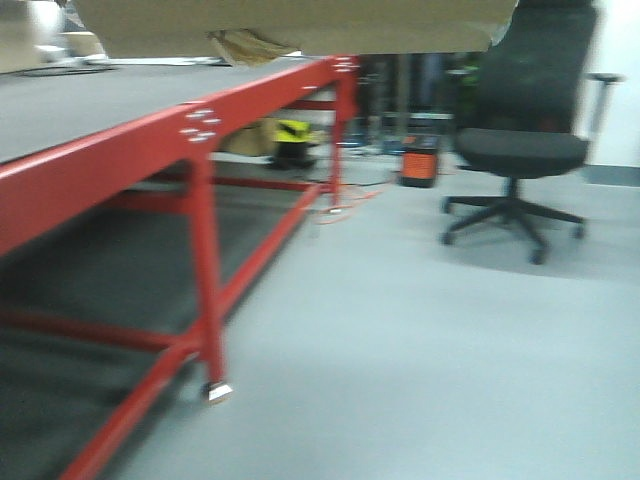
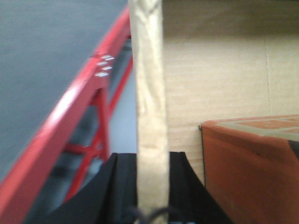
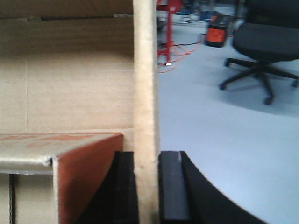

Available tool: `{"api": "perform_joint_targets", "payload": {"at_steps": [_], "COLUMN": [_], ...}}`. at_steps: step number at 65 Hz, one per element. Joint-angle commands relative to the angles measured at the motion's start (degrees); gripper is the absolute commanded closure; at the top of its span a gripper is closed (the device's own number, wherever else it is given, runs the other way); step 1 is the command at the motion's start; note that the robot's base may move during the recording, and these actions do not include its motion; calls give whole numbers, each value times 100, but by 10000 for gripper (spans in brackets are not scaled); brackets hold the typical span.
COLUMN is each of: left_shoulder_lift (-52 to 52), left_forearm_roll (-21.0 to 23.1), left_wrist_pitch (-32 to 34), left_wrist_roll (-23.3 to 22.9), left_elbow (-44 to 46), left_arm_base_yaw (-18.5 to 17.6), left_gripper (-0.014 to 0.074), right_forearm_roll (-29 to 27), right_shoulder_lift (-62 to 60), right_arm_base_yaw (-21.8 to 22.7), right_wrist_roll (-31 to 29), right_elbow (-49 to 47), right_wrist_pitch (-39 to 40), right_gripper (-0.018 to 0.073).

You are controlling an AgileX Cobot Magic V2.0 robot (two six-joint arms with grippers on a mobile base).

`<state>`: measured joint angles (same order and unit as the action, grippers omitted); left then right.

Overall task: Stack two boxes on right shelf middle
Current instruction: 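Drive and turn toward the steel shelf with blue bins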

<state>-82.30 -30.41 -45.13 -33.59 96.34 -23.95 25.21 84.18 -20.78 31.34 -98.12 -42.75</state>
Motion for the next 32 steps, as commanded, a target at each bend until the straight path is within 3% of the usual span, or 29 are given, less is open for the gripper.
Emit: {"api": "perform_joint_targets", "payload": {"at_steps": [1, 32], "left_shoulder_lift": [95, 95], "left_forearm_roll": [-77, -102], "left_wrist_pitch": [158, 158], "left_wrist_roll": [-7, -7], "left_elbow": [46, 46], "left_arm_base_yaw": [4, 4], "left_gripper": [707, 707], "right_forearm_roll": [232, 232], "right_shoulder_lift": [-77, -77], "right_arm_base_yaw": [58, 58], "right_wrist_roll": [9, 9], "right_elbow": [-83, -83], "right_wrist_pitch": [294, 308], "right_gripper": [712, 712]}}
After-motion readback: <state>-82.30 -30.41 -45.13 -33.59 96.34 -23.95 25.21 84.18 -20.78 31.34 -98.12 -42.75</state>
